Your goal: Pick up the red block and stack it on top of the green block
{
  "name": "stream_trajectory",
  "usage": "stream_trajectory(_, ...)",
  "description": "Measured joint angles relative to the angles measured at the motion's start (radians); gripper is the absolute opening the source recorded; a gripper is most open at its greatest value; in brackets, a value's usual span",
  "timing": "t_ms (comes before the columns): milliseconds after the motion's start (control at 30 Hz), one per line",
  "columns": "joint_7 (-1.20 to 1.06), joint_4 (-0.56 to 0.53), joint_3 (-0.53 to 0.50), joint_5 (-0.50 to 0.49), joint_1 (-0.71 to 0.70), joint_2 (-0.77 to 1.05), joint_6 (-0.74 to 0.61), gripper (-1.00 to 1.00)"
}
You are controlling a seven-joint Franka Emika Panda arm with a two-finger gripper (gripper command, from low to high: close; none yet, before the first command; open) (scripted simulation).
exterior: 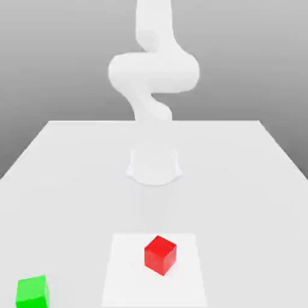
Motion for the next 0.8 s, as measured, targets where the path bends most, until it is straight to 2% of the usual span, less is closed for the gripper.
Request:
stream_trajectory(200, 0.118, -0.119, 0.011, 0.081, 0.000, 0.233, 0.126, 0.00)
stream_trajectory(400, 0.266, -0.233, 0.050, 0.110, -0.011, 0.452, 0.249, 0.00)
stream_trajectory(533, 0.404, -0.311, 0.074, 0.075, -0.024, 0.595, 0.334, 0.00)
stream_trajectory(633, 0.540, -0.369, 0.076, 0.001, -0.031, 0.700, 0.398, 0.00)
stream_trajectory(800, 0.628, -0.375, 0.050, -0.071, -0.017, 0.876, 0.538, 0.00)
